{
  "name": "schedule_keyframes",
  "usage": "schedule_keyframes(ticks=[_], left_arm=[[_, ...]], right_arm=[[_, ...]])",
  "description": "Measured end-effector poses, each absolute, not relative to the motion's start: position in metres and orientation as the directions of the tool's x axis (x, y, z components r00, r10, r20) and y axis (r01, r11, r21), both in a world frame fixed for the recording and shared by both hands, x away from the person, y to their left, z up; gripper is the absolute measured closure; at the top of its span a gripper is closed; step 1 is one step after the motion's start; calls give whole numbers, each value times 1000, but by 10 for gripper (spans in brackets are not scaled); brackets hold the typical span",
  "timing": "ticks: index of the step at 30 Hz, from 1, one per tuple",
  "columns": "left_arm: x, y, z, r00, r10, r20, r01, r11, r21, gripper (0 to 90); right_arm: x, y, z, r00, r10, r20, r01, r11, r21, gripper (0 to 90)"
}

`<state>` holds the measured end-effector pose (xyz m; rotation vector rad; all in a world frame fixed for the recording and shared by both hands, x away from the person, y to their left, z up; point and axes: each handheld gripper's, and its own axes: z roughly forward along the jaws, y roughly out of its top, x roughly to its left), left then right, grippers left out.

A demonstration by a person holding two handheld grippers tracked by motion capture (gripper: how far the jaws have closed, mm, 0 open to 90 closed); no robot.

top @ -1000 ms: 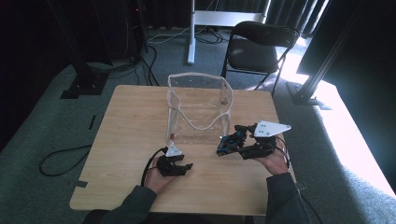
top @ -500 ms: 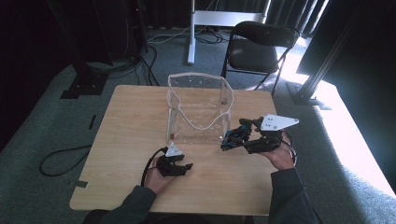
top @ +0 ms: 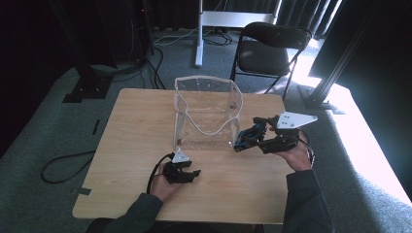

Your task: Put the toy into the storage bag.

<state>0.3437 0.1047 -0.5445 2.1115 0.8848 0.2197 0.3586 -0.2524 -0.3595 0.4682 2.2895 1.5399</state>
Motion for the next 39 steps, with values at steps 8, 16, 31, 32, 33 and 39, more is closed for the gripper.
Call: schedule_keyframes(ticks=[8,16,31,32,33,39], left_arm=[[344,105,-545,738,660,-142,518,-419,746,424],[344,105,-545,738,660,-142,518,-419,746,424],[344,105,-545,738,659,-143,518,-419,746,424],[344,105,-545,738,659,-143,518,-419,746,423],[344,105,-545,738,659,-143,519,-418,746,423],[344,105,-545,738,659,-144,519,-418,746,423]], right_arm=[[368,-260,-342,-878,465,-111,70,355,932,246],[374,-261,-326,-872,471,-131,55,361,931,246],[386,-264,-307,-859,488,-156,32,356,934,246],[386,-264,-307,-859,488,-156,32,356,934,246],[388,-264,-304,-857,489,-161,27,355,935,246],[396,-268,-295,-847,505,-166,26,350,936,246]])
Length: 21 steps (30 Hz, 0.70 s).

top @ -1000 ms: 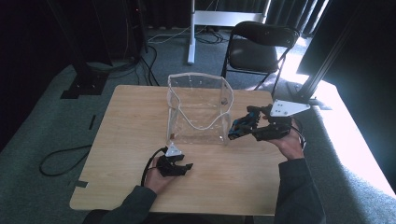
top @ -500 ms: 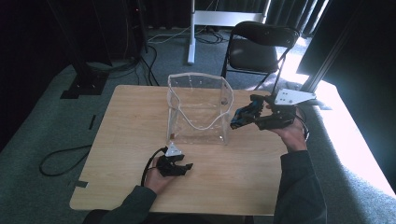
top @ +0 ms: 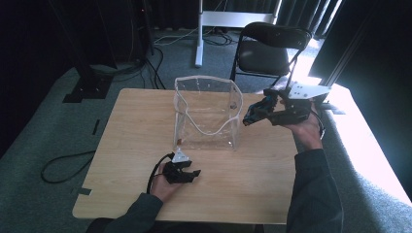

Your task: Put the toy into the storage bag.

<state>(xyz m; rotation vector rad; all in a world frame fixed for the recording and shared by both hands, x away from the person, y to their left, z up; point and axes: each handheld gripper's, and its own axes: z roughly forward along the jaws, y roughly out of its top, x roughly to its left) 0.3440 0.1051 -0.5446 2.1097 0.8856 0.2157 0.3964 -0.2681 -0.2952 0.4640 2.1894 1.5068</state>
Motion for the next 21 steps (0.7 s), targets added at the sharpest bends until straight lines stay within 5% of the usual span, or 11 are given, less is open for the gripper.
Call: schedule_keyframes(ticks=[21], left_arm=[[344,105,-545,738,659,-147,521,-416,745,423]], right_arm=[[434,-249,-275,-863,466,-193,-3,377,926,246]])
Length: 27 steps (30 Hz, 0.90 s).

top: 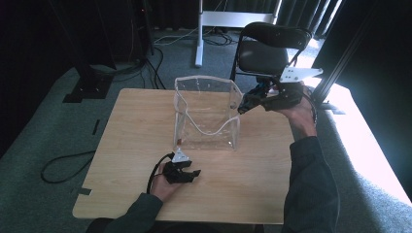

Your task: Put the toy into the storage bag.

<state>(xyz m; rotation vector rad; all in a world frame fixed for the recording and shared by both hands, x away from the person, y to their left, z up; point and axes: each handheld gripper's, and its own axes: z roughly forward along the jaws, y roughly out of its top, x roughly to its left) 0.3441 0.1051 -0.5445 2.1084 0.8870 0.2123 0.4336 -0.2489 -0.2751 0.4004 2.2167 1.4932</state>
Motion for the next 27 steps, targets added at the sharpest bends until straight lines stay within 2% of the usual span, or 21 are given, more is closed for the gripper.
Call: schedule_keyframes(ticks=[18,27], left_arm=[[344,105,-545,737,659,-147,520,-415,747,422],[344,106,-545,737,660,-149,521,-413,747,420]], right_arm=[[462,-231,-287,-890,418,-180,17,426,905,246],[483,-220,-309,-902,409,-141,79,475,876,246]])
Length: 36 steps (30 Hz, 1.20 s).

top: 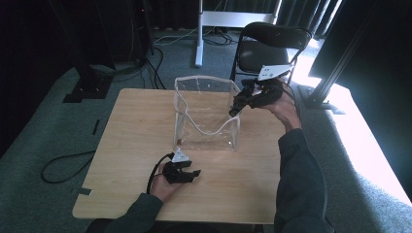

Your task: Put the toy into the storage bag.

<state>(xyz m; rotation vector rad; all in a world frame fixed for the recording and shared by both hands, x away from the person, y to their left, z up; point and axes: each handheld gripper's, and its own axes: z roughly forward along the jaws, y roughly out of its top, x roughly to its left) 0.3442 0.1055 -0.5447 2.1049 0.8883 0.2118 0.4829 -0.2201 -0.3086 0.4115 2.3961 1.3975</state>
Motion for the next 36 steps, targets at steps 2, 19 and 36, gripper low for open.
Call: schedule_keyframes(ticks=[2,19,36], left_arm=[[344,105,-545,736,660,-149,521,-413,747,420],[344,106,-545,734,661,-153,524,-409,747,419],[345,106,-545,733,660,-165,531,-403,745,419]], right_arm=[[485,-218,-312,-907,401,-130,87,479,874,246],[504,-206,-346,-910,406,-85,166,544,822,245],[515,-202,-364,-912,408,-49,211,567,797,245]])
